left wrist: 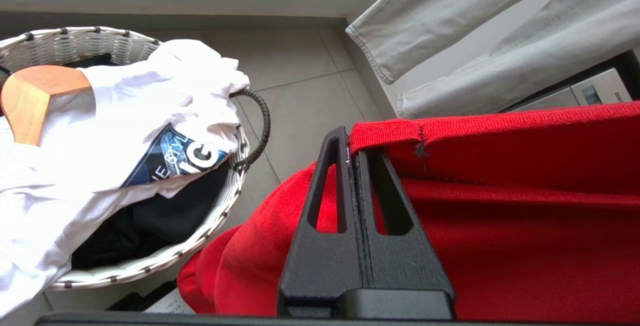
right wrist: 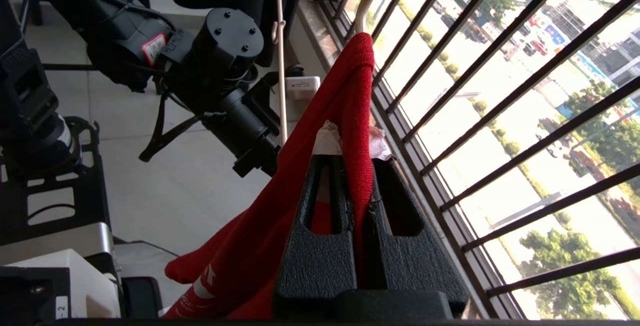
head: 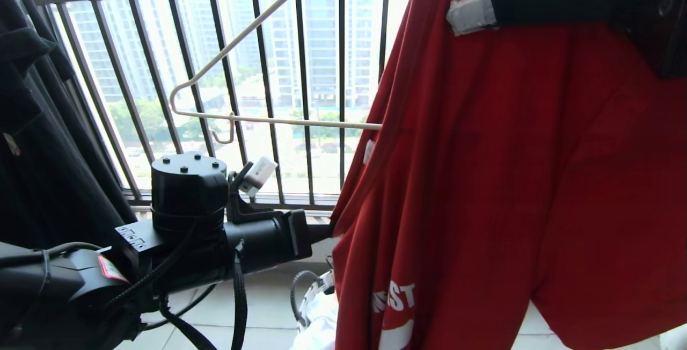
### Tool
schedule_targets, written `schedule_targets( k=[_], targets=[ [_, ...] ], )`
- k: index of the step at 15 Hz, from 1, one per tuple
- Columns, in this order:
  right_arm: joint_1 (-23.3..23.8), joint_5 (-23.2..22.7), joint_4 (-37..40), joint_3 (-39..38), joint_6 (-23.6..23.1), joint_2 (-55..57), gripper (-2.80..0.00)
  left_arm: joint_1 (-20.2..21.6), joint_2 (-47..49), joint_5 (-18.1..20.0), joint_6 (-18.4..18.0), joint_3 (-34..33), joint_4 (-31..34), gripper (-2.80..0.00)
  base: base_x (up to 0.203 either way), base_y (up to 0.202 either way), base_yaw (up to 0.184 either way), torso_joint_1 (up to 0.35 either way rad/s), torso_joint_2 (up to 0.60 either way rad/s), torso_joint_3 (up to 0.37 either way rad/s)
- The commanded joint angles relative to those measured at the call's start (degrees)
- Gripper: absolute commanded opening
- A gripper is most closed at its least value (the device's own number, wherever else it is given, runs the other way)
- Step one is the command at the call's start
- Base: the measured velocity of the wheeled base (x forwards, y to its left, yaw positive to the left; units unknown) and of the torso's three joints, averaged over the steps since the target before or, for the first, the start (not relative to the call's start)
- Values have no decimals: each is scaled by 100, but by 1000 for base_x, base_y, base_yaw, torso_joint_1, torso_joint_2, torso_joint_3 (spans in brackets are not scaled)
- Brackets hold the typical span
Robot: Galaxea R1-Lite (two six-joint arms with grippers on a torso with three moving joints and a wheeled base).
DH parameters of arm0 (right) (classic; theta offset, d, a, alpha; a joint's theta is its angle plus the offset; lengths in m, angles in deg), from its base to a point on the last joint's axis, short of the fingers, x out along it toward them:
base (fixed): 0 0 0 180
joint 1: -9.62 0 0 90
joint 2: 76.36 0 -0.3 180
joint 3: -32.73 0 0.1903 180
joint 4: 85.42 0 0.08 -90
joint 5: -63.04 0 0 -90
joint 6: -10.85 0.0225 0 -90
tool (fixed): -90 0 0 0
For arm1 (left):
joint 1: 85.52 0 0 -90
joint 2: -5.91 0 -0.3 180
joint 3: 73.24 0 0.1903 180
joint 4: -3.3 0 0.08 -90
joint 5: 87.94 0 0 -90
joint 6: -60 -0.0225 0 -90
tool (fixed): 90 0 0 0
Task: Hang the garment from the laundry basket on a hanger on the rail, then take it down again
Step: Hang the clothes on the clothes rack
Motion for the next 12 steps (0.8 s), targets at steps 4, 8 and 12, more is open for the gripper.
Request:
schedule_targets(
  k=[4,8,12],
  targets=[
    [243,-8,38,-102,-3,-140,-280,587,-90,17,-43,135,-16,-280,0,0,0,0,0,0],
    [820,-44,24,-541,9,-239,-280,1000,-96,19,-63,352,1,-280,0,0,0,0,0,0],
    [1167,-141,-64,-902,10,-227,-280,1256,-96,27,-68,500,36,-280,0,0,0,0,0,0]
  ],
)
